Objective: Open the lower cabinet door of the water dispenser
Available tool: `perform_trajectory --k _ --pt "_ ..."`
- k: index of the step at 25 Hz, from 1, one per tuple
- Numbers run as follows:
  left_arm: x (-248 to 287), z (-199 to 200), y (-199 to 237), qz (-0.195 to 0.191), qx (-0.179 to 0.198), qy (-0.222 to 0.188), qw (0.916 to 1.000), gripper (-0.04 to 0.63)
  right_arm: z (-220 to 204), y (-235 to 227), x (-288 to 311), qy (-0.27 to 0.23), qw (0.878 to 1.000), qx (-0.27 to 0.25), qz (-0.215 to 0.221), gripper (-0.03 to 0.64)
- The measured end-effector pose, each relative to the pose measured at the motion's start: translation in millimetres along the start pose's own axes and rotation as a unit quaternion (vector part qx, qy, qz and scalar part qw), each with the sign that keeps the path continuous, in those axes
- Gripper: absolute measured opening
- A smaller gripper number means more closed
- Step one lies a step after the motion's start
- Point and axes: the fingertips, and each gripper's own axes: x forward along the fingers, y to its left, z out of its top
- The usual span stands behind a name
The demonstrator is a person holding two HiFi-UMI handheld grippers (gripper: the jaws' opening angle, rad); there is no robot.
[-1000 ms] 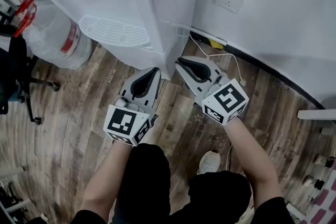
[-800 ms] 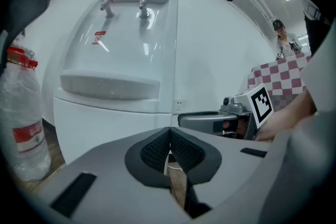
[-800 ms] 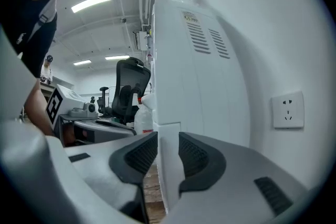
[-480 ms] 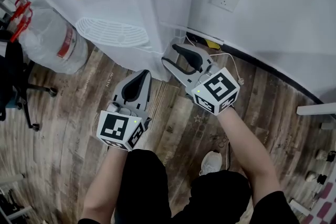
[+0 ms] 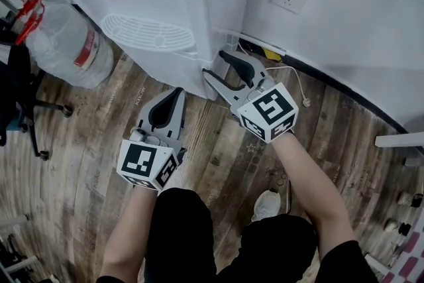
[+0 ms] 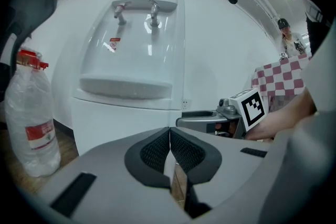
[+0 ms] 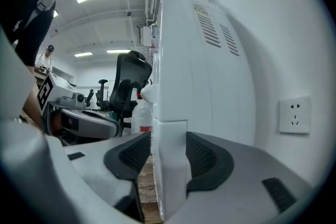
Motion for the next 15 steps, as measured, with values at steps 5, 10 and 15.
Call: perform_trajectory --k 5,10,15 --pt "-4.2 -1.2 1.7 0.005 0.000 0.000 1.0000 0.014 0.6 0.6 -0.6 -0.002 1.000 0.011 -0.004 0.202" --pt "-4.6 1.9 -1.0 -0.001 -0.002 -0.008 1.0000 0.014 1.5 3.1 -2.0 -0.006 1.000 0.013 -0.004 0.195" --pt "-5.4 2.9 -2.5 -0.004 -0.002 -0.011 0.9999 0.015 0.3 22.2 -4.9 0.003 1.000 -0.006 0.024 0.181"
